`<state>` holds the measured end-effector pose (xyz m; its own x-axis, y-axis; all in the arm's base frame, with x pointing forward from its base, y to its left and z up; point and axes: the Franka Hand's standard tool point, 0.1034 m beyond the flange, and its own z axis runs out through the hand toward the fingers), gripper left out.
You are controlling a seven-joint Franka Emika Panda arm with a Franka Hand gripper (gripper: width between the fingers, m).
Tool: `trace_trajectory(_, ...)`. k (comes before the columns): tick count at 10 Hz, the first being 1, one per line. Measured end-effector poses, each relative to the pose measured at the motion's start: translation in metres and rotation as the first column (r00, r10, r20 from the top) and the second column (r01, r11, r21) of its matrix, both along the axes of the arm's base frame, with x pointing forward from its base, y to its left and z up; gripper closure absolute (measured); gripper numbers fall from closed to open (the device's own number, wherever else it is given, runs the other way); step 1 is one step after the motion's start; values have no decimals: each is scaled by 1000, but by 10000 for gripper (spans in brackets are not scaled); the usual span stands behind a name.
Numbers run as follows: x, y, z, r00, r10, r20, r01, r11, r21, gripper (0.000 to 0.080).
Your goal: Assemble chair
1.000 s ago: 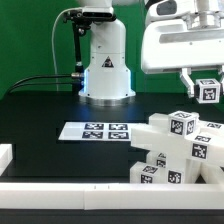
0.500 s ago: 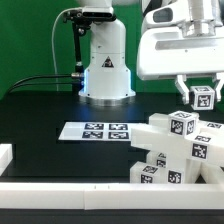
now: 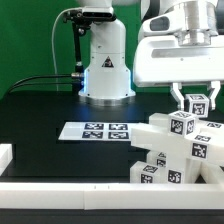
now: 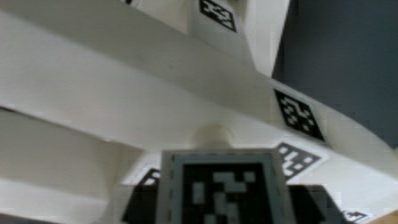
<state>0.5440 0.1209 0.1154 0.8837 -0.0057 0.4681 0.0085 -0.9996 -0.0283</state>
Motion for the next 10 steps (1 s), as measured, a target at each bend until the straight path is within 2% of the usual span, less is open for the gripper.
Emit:
trace_trajectory(2, 0, -2, -5, 1000, 7, 5, -7, 1000, -10, 534)
trace_trajectory(6, 3, -3, -5, 999, 14, 35, -13, 1000, -16, 534)
trace_trajectory(7, 2, -3, -7, 1000, 16, 22, -16, 1000, -19, 468)
trace_trajectory(8, 1, -2, -7, 1000, 18, -20, -18, 1000, -19, 285)
trace_trajectory(9, 3, 0, -2, 999, 12, -52, -13, 1000, -11, 285)
trace_trajectory(10, 2, 0, 0, 995, 0, -103, -1, 1000, -4, 179)
